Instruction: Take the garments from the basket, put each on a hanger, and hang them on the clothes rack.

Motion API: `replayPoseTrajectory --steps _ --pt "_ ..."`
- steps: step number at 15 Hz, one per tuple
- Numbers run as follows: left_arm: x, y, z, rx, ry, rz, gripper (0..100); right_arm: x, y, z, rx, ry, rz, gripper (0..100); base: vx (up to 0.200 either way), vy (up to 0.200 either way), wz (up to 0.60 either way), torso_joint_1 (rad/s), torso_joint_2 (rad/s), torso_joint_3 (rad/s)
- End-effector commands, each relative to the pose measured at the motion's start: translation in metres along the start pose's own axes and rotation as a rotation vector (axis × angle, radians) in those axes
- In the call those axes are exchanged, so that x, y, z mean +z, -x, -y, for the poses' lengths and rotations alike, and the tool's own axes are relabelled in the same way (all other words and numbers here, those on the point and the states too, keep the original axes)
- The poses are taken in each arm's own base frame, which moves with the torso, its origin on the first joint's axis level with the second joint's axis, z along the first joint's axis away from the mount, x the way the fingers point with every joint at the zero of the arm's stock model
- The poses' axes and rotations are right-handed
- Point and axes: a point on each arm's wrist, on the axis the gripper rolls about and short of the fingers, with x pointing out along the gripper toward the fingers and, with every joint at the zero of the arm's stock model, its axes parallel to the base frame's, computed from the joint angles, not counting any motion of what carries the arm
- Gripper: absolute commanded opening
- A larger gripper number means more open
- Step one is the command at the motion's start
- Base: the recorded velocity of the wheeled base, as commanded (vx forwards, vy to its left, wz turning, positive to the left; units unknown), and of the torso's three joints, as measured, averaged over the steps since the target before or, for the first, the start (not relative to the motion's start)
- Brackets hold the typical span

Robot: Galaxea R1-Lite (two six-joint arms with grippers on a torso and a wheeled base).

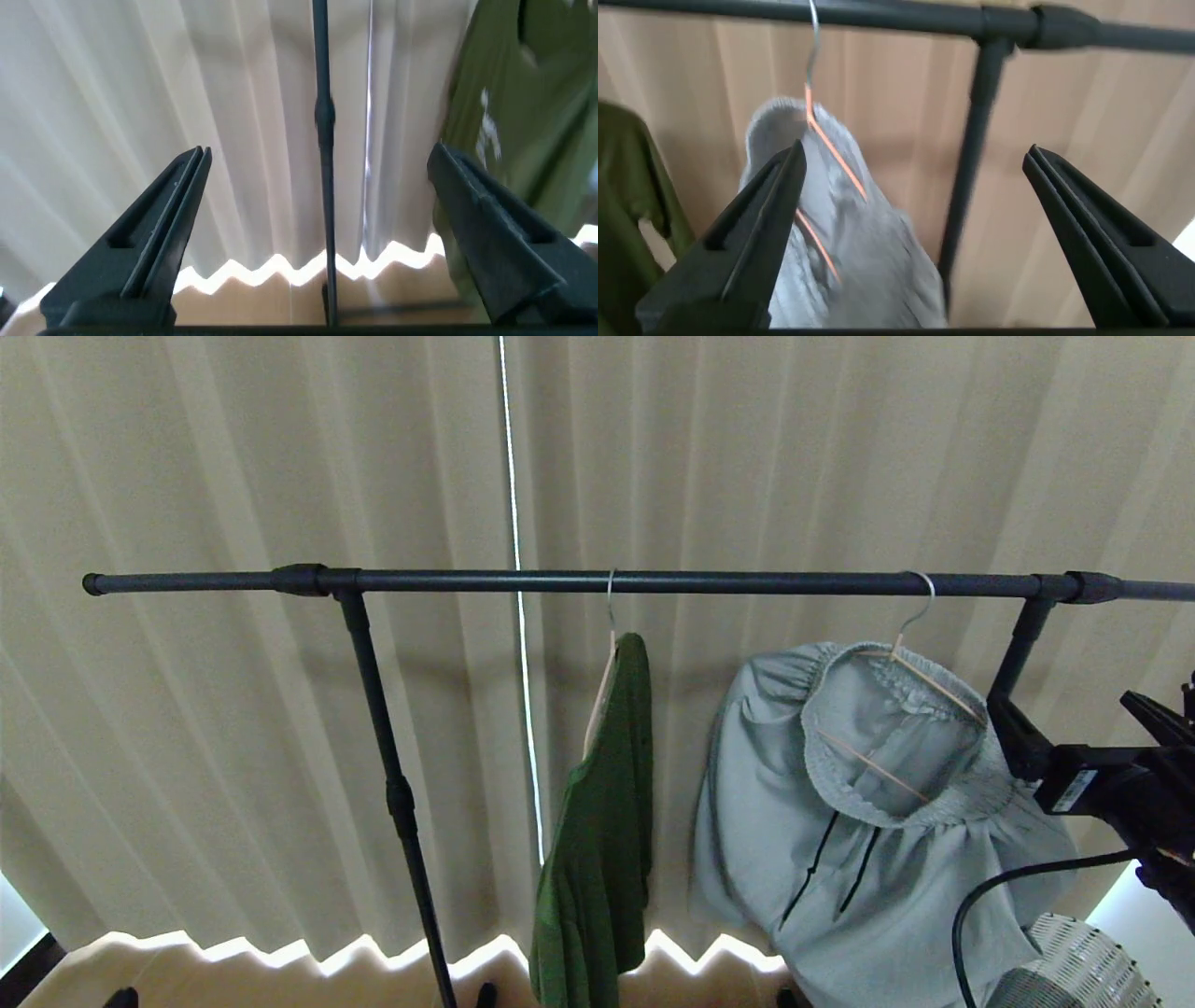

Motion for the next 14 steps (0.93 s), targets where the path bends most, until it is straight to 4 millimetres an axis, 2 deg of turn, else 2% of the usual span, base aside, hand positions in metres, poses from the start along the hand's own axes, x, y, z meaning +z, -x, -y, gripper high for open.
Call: replayPoseTrajectory --steps 1,2,5,9,12,14 --pt "-0.017 0.024 0.002 0.048 0.005 0.061 100 0.009 0.033 0.006 0.038 0.004 0.052 100 0.000 0.000 0.00 0.000 0.00 0.000" --pt "-0.024 0.029 0.003 0.079 0.005 0.060 100 0.013 0.045 0.011 0.036 0.048 0.073 100 0.000 0.000 0.00 0.000 0.00 0.000" --pt "-0.027 0.032 0.004 0.119 0.020 0.073 100 0.024 0.064 0.020 0.031 0.060 0.119 100 0.000 0.000 0.00 0.000 0.00 0.000" --pt "-0.027 0.032 0.004 0.115 0.056 0.069 100 0.024 0.096 0.033 0.037 0.085 0.065 100 0.000 0.000 0.00 0.000 0.00 0.000" --pt "-0.028 0.032 0.004 0.113 0.095 0.067 100 0.028 0.113 0.041 0.042 0.116 0.019 100 0.000 0.000 0.00 0.000 0.00 0.000" --pt "-0.029 0.036 0.004 0.102 0.121 0.120 100 0.025 0.131 0.047 0.111 0.198 0.023 100 0.000 0.000 0.00 0.000 0.00 0.000"
